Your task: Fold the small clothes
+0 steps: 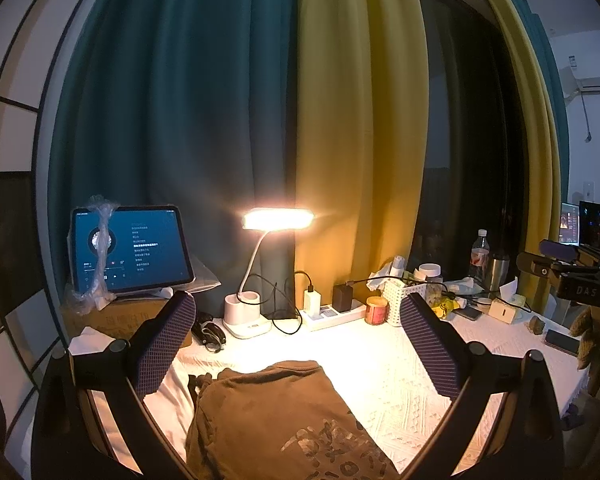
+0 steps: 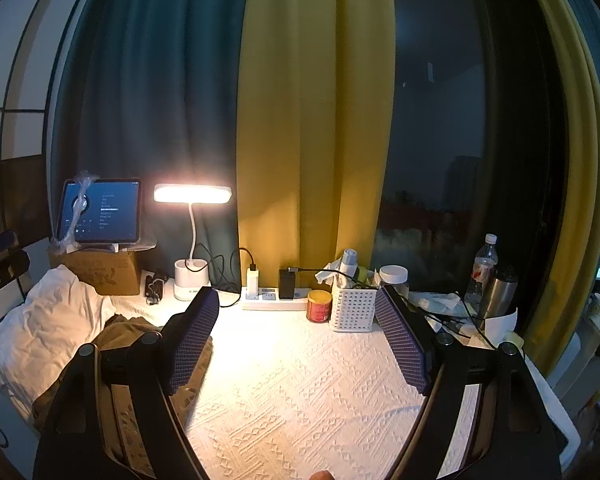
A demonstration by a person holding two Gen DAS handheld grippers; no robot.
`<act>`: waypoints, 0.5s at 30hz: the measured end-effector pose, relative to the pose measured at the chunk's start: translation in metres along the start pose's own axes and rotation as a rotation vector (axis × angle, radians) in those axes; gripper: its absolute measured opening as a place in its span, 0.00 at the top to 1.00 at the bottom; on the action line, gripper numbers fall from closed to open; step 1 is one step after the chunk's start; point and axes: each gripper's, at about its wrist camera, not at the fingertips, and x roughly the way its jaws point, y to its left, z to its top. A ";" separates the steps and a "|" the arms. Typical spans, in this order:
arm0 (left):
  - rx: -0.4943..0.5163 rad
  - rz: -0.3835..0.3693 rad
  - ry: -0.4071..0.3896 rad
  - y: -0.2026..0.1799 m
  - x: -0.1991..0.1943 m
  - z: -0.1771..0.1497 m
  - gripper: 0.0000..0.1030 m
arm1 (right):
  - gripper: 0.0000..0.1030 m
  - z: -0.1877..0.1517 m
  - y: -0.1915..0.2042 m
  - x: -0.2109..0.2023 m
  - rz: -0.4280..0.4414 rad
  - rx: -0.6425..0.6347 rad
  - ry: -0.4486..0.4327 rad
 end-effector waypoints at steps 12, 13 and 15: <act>0.003 0.011 0.016 0.000 0.001 -0.002 0.02 | 0.19 -0.004 -0.001 0.003 0.002 0.003 0.009; 0.004 0.011 0.018 0.000 0.002 -0.002 0.02 | 0.19 -0.004 -0.001 0.003 0.003 0.004 0.010; 0.004 0.010 0.020 0.000 0.002 -0.002 0.02 | 0.19 -0.005 -0.001 0.002 0.005 0.007 0.011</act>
